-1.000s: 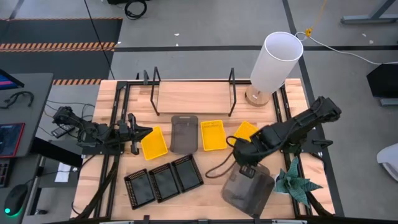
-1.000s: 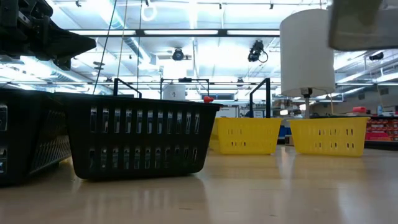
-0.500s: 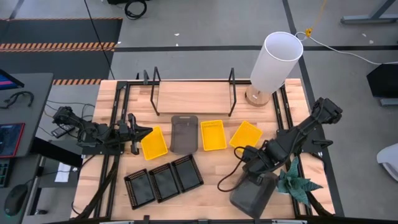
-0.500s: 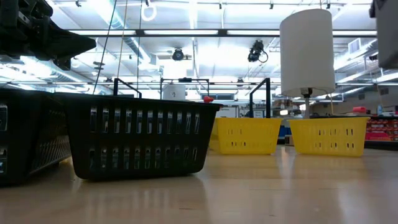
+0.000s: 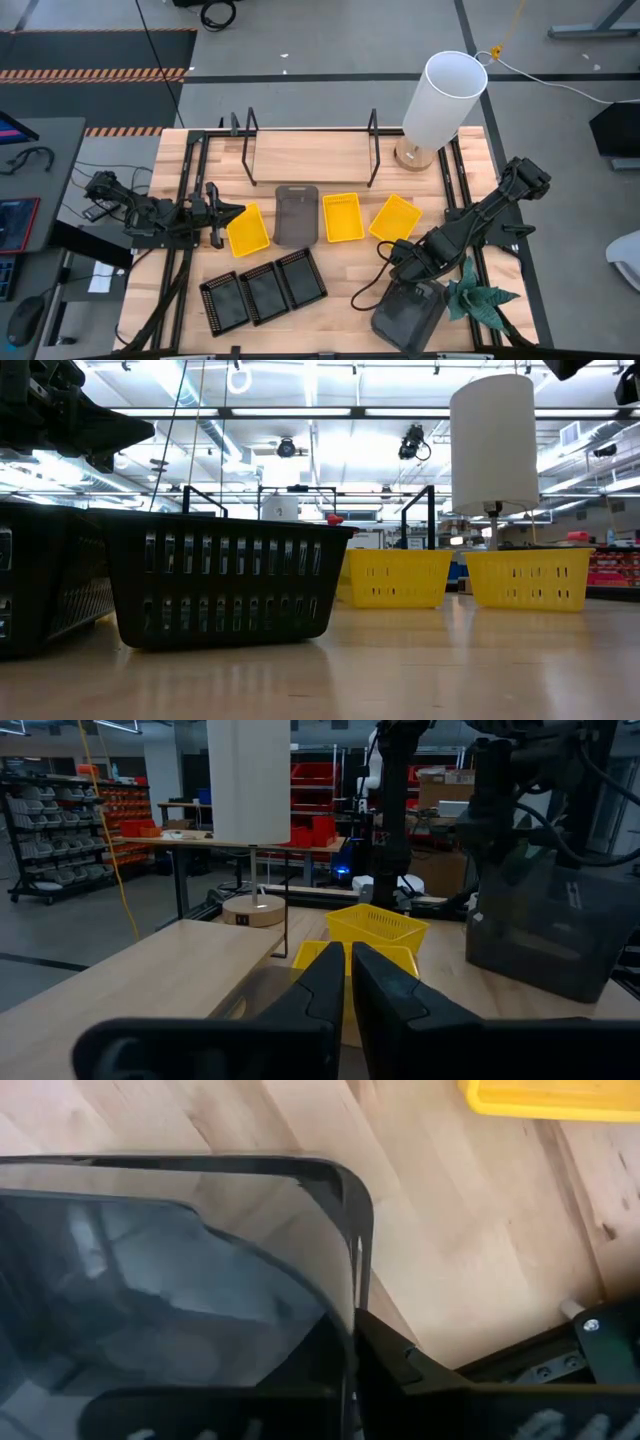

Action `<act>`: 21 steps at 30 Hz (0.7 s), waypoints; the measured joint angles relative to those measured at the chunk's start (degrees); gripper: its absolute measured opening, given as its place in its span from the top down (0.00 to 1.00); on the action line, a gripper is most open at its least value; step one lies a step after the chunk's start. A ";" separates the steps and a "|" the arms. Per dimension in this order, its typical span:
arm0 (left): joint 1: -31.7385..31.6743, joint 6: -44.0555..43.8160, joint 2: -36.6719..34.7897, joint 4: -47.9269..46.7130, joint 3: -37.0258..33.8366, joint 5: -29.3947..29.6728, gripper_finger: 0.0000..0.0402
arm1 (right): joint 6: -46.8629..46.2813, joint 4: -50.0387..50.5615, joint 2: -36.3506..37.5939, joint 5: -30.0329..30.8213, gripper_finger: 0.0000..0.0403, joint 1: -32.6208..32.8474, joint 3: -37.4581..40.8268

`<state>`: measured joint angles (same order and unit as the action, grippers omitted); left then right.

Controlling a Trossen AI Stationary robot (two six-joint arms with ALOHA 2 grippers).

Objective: Stack baskets on shelf by color
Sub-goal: Stack the center black bin on the bottom right black bin

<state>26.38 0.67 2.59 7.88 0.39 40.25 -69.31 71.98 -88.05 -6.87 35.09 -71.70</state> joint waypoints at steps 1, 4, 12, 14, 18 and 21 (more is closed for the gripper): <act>0.01 0.00 0.00 0.00 0.01 0.00 0.93 | 0.00 -0.17 0.00 0.00 0.93 -0.08 0.00; 0.01 -0.01 0.00 -0.02 0.01 0.00 0.92 | 0.09 -0.10 0.00 0.00 0.87 -0.41 0.00; 0.00 -0.01 0.01 0.00 0.00 0.00 0.91 | 0.84 0.75 0.00 -0.32 0.71 -1.98 0.00; 0.01 0.00 0.00 -0.02 -0.01 0.00 0.91 | 1.85 1.44 0.00 -0.49 0.69 -2.57 0.00; 0.00 0.00 0.02 0.00 0.00 0.00 0.93 | 3.61 1.59 0.00 -1.80 0.72 -3.42 0.00; 0.00 0.00 0.01 -0.01 0.00 0.00 0.93 | 4.31 1.40 0.00 -1.76 0.80 -3.82 0.00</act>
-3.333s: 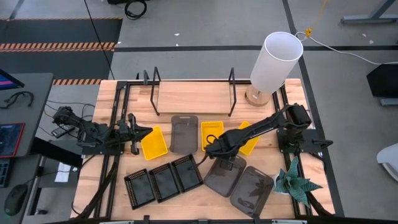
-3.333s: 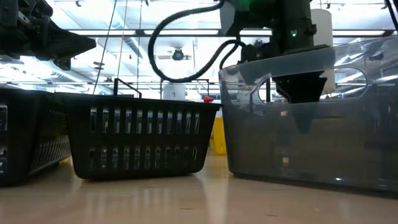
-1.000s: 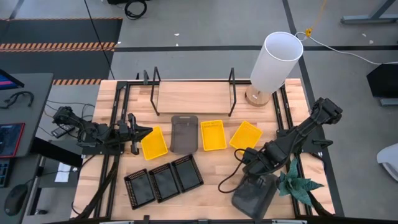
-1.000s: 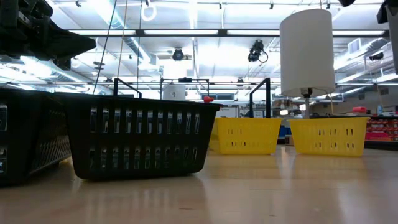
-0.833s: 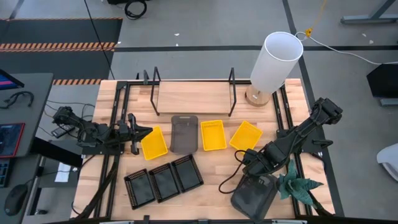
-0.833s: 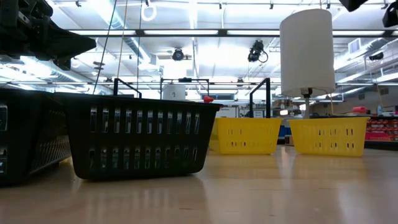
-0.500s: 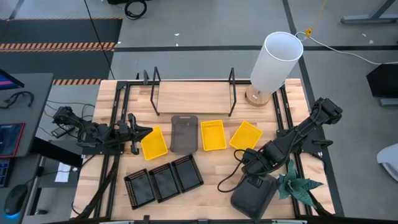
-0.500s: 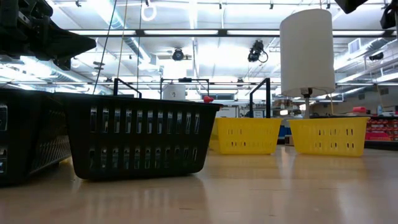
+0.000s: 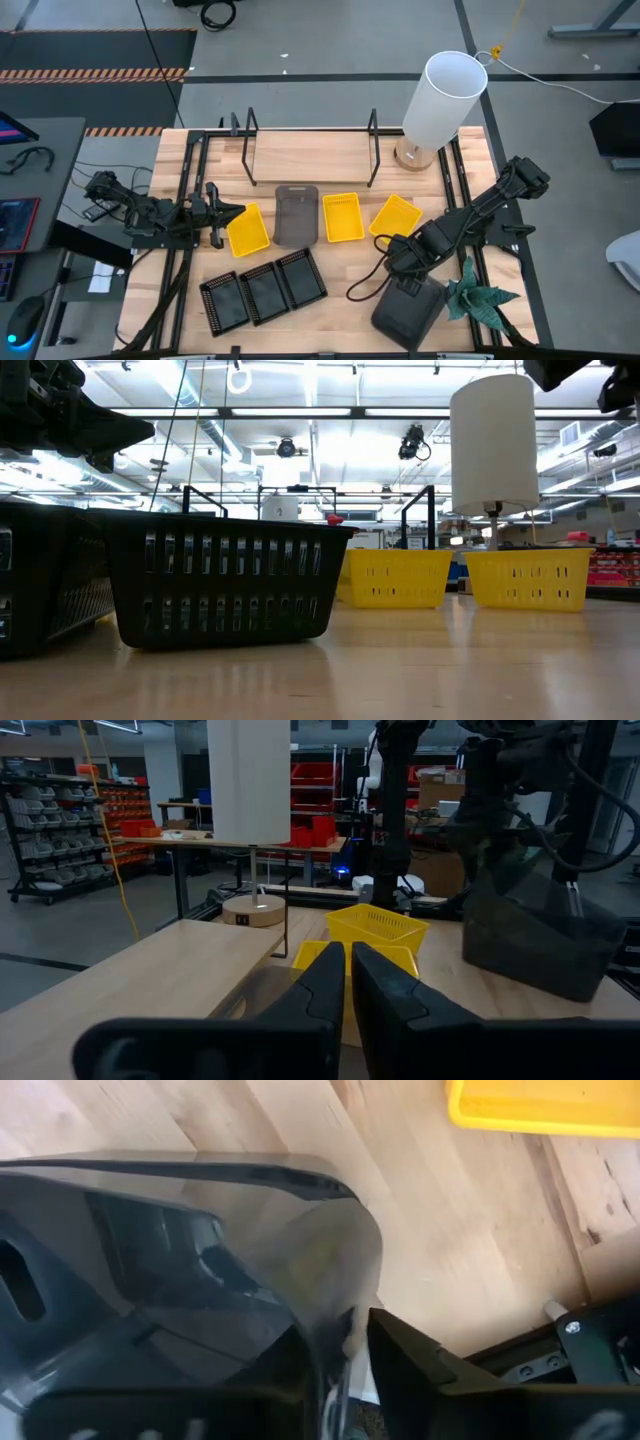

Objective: Stack baskets on shelf by color
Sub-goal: Stack the center black bin on the bottom right black bin

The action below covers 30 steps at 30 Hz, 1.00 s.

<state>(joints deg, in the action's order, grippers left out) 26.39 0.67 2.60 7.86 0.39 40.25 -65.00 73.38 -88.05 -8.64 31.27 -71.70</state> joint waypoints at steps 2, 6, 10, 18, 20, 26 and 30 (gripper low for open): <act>0.01 0.00 -0.01 -0.01 0.01 0.00 0.92 | 0.29 0.05 0.00 0.37 0.88 -0.07 0.00; 0.00 0.00 0.00 0.01 0.00 0.00 0.91 | 1.24 -0.22 0.00 -0.45 0.97 -0.37 0.00; -0.01 -0.01 0.00 -0.01 0.01 0.00 0.91 | 2.39 -0.10 -0.02 -1.38 0.97 -0.55 0.00; 0.00 -0.01 0.01 0.01 0.00 0.00 0.93 | 2.24 -3.13 -0.02 -1.08 0.98 -0.68 1.89; 0.00 0.00 0.00 0.01 0.00 0.00 0.92 | 2.20 -5.38 -0.02 -2.39 0.98 -0.71 4.07; 0.01 -0.01 0.00 0.01 0.01 0.01 0.90 | 1.12 -9.56 -0.02 -2.97 0.93 -0.77 9.12; 0.00 0.00 0.00 0.01 0.01 0.00 0.91 | 0.93 -11.35 -0.02 -1.67 0.84 -0.77 10.14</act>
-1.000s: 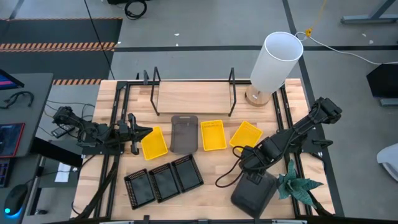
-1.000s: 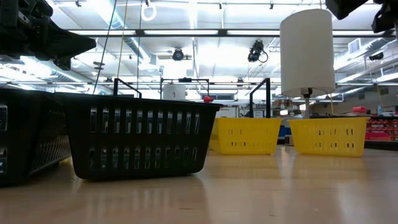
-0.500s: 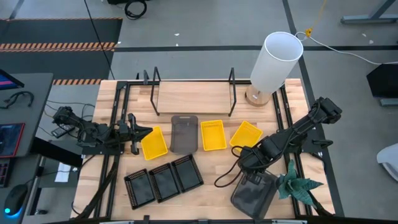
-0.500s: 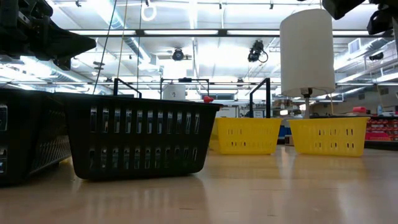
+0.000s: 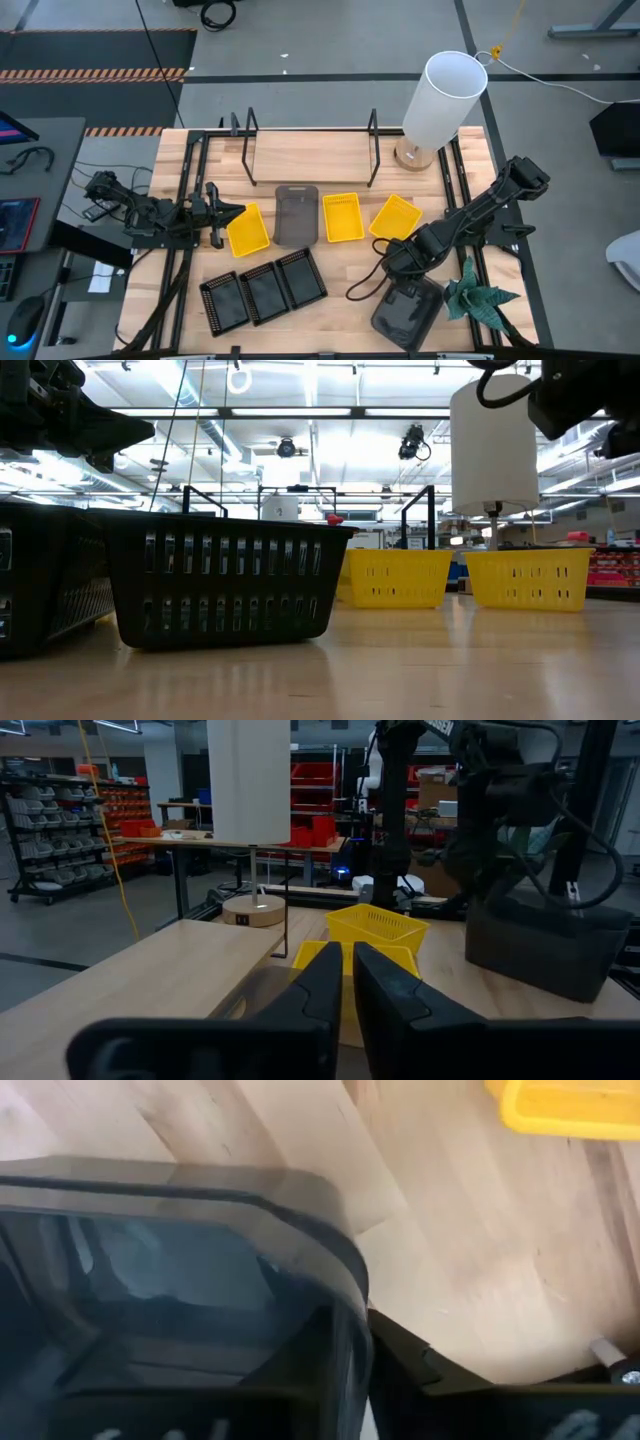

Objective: Stack baskets on shelf by color
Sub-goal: Stack the center black bin on the bottom right black bin

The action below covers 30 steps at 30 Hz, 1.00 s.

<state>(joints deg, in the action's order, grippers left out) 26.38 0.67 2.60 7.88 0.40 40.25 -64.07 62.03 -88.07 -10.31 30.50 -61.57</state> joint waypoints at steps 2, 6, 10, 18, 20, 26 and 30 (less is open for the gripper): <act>0.01 0.00 -0.01 0.00 0.00 0.01 0.92 | -0.03 -0.08 0.00 0.24 0.80 -0.09 0.24; 0.01 -0.01 0.00 0.00 0.00 0.01 0.93 | -0.67 0.27 0.00 1.29 0.72 -0.59 0.31; -0.01 -0.01 0.01 0.00 -0.02 0.01 0.91 | -0.79 0.04 0.00 3.78 0.69 -0.70 0.31; 0.00 -0.01 0.00 -0.01 0.00 0.01 0.91 | 1.69 -2.92 -2.03 7.34 0.69 -0.72 0.29; -0.01 -0.02 -0.01 -0.01 0.01 0.00 0.92 | 3.70 -3.91 -4.14 7.23 0.69 -1.07 0.29; -0.01 0.00 0.01 -0.02 -0.02 0.00 0.92 | 10.07 -4.64 -10.51 3.93 0.69 -4.38 -1.03; 0.00 -0.02 -0.01 0.00 0.00 0.00 0.91 | 14.50 -7.72 -12.46 5.05 0.69 -6.12 -3.52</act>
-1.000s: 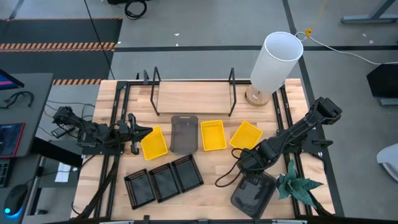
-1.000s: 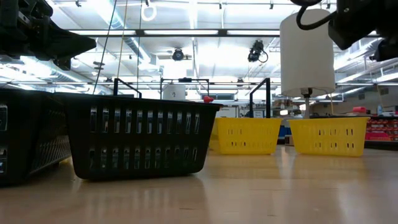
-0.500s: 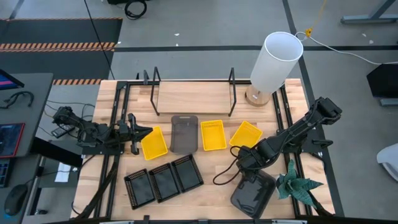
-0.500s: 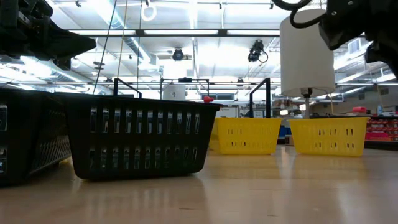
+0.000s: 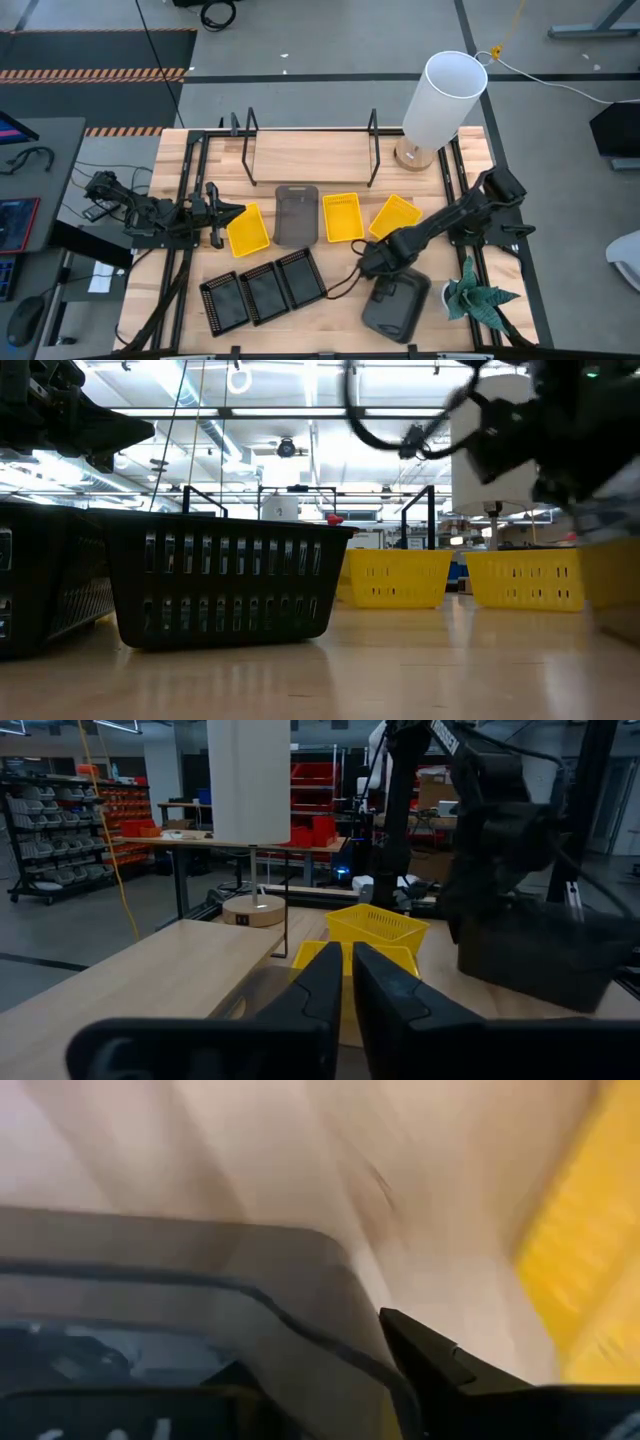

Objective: Stack baskets on shelf by color
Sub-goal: Stack the center black bin on the bottom right black bin

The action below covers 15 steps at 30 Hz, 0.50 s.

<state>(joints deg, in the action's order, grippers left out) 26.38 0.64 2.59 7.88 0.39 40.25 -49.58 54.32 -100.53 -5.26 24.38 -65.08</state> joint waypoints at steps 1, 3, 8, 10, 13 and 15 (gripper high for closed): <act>0.01 0.00 0.00 0.00 0.01 0.00 0.91 | 0.93 -0.48 -0.37 0.12 0.69 -0.42 -0.61; 0.01 0.00 0.02 0.00 -0.01 0.00 0.90 | 3.26 -1.58 -0.82 1.20 0.69 -1.11 -1.93; 0.01 0.01 0.01 -0.01 0.00 0.00 0.92 | 8.80 -7.92 -0.74 5.24 0.69 -2.35 -4.39; -0.01 0.00 0.02 -0.13 -0.01 0.00 0.93 | 9.81 -7.66 -0.74 5.25 0.69 -2.95 -5.46; -0.01 0.01 0.02 -0.13 0.01 0.00 0.93 | 11.38 -2.89 -0.72 4.19 0.69 -3.90 -8.90; -0.01 0.02 0.00 -0.13 -0.01 0.00 0.92 | 12.24 1.30 -0.61 4.67 0.69 -4.34 -12.07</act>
<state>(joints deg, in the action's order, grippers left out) 26.37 0.67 2.59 7.75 0.38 40.25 -37.34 55.62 -101.14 -0.59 20.04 -77.15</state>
